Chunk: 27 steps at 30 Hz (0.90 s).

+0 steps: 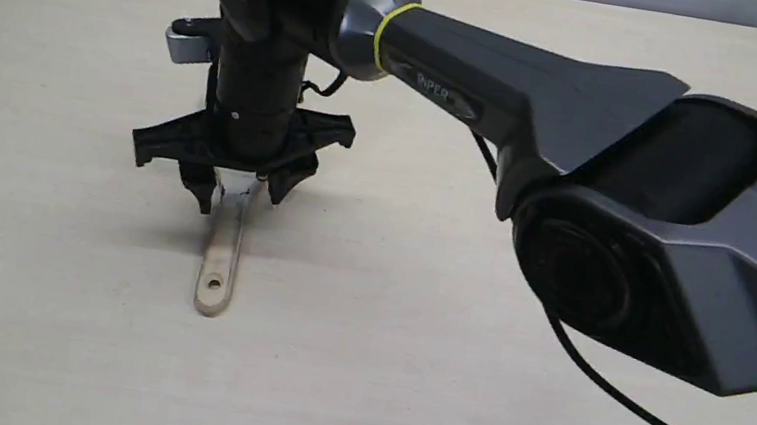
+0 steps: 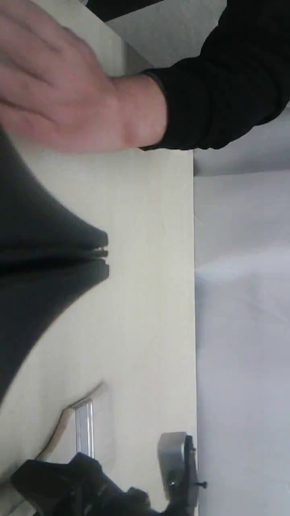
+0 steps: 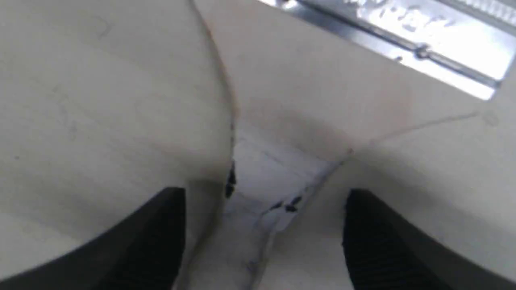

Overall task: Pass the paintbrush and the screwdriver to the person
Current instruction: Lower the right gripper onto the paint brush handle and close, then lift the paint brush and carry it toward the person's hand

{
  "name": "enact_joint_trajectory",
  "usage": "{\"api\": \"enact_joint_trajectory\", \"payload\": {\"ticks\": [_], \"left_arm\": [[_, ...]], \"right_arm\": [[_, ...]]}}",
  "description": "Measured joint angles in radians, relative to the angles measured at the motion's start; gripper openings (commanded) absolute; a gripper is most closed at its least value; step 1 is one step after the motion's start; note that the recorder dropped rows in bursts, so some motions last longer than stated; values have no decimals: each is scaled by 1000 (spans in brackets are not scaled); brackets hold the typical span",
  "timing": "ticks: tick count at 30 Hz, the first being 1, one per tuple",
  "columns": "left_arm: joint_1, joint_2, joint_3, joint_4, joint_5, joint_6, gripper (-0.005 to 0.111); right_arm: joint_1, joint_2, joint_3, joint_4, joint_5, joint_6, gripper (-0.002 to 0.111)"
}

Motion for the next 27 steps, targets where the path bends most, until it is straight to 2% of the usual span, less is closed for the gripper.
{"api": "enact_joint_trajectory", "payload": {"ticks": [9,16,24,27], "left_arm": [[0,0,0,0,0,0,0],[0,0,0,0,0,0,0],[0,0,0,0,0,0,0],[0,0,0,0,0,0,0]], "right_arm": [[0,19,-4,37,5,23,59],[0,22,-4,-30,-11,85,39],[0,24,-4,-128,-41,130,38],[1,24,-4,-138,-41,130,24]]}}
